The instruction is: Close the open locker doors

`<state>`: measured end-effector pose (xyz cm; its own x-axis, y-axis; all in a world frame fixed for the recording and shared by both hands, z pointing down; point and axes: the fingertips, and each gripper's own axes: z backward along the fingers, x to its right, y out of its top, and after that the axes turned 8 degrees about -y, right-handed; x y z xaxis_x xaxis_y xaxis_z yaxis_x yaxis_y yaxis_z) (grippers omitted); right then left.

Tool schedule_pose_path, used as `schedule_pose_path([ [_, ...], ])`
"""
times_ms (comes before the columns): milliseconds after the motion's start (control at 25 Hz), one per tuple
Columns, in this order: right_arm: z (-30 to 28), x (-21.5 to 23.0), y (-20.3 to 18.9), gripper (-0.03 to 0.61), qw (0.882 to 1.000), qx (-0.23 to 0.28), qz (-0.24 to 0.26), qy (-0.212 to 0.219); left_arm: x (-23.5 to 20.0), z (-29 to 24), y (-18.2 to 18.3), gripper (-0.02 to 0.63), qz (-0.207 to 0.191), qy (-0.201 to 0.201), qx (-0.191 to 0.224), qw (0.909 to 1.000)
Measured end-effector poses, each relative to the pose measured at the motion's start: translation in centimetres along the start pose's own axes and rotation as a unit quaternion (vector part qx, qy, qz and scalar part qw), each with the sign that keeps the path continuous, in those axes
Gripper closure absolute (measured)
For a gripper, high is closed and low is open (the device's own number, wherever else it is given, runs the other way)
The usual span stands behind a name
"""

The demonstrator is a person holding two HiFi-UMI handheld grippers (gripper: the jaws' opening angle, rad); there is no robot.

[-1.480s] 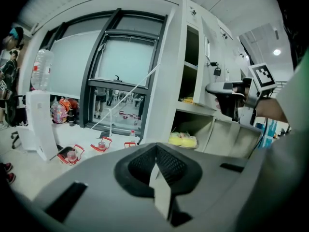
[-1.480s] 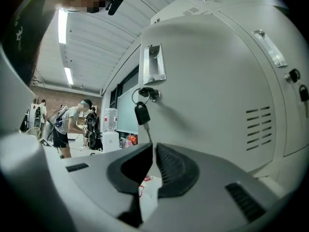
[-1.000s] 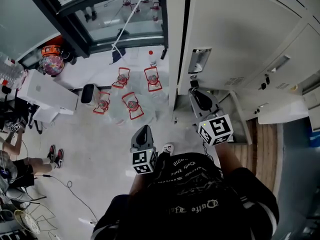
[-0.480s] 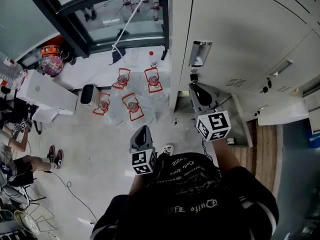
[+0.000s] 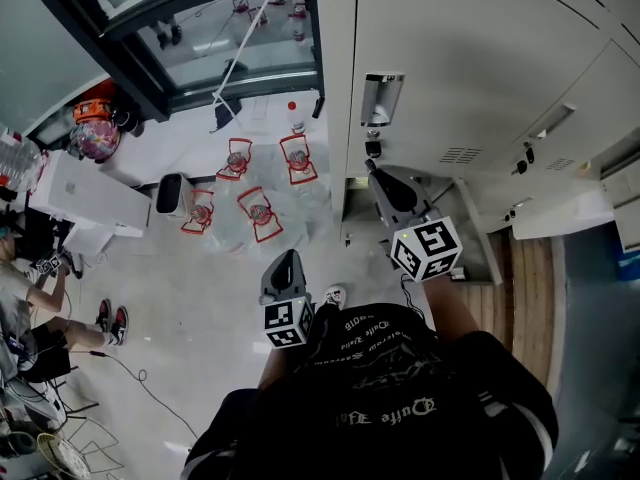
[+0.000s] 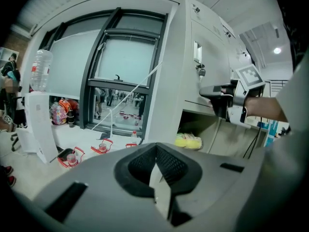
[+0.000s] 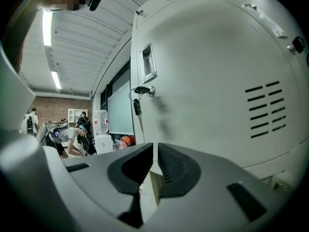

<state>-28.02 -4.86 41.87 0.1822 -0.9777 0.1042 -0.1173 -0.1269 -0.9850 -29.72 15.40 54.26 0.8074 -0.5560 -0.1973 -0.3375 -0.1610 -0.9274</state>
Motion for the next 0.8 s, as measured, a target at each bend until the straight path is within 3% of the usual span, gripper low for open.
schedule_pose_path([
  [160, 3.1, 0.2, -1.0, 0.558, 1.000, -0.019, -0.005, -0.001, 1.7, -0.5, -0.9, 0.606, 0.002, -0.026, -0.017, 0.9995],
  [400, 9.8, 2.7, -2.7, 0.499, 0.998, -0.037, -0.008, -0.043, 5.4, -1.7, -1.8, 0.606, -0.013, -0.082, -0.037, 0.9959],
  [520, 13.3, 4.7, -3.1, 0.475, 0.996, -0.032, -0.018, -0.084, 8.1, -2.4, -2.2, 0.606, -0.026, -0.117, -0.047, 0.9916],
  [600, 15.7, 5.7, -3.2, 0.466, 0.994, -0.026, 0.001, -0.107, 9.9, -2.8, -2.4, 0.606, -0.033, -0.141, -0.053, 0.9881],
  [800, 21.5, 7.4, -3.1, 0.448, 0.992, -0.030, 0.046, -0.118, 14.2, -3.4, -3.5, 0.606, -0.053, -0.191, -0.071, 0.9776],
])
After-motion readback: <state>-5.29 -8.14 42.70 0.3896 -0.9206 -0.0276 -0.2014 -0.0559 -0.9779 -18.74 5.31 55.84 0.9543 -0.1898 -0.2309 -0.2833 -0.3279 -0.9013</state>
